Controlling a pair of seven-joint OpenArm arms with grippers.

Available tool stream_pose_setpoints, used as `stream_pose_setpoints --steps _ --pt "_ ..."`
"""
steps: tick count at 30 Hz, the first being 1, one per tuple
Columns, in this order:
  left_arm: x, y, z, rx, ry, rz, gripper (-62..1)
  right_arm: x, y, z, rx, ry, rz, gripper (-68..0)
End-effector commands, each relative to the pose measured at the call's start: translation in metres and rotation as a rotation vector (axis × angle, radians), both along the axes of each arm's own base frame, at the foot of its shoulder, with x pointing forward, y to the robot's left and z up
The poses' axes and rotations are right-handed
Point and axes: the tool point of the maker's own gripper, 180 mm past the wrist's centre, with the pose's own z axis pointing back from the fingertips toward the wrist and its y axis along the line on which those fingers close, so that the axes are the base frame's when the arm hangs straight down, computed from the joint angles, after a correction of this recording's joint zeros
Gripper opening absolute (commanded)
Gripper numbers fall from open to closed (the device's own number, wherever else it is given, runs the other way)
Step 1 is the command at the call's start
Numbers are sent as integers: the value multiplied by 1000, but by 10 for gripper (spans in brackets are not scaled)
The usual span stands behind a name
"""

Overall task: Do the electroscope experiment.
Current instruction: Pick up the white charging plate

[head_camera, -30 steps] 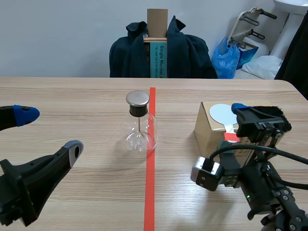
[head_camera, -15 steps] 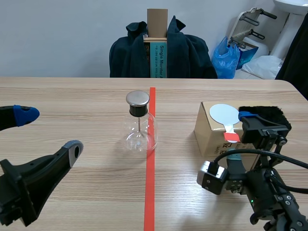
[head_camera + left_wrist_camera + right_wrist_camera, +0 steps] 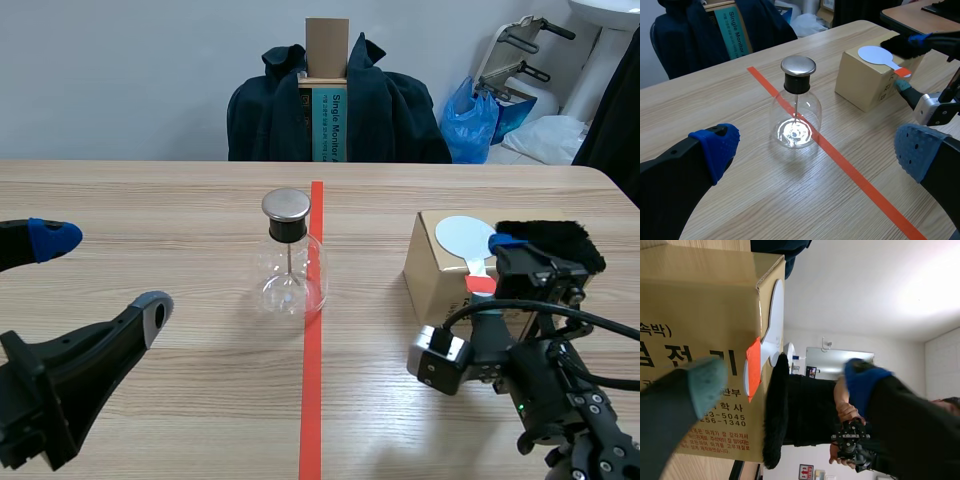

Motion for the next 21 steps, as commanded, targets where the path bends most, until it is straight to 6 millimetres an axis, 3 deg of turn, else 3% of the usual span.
stream_pose_setpoints --steps 1,6,21 --pt "0 -4 9 -18 -24 -10 14 8 -6 13 0 -43 -10 -361" --pt "0 -4 9 -18 -24 -10 14 8 -6 13 0 -43 -9 -659" --pt "0 -4 9 -18 -24 -10 14 8 -9 13 -23 -43 9 -669"
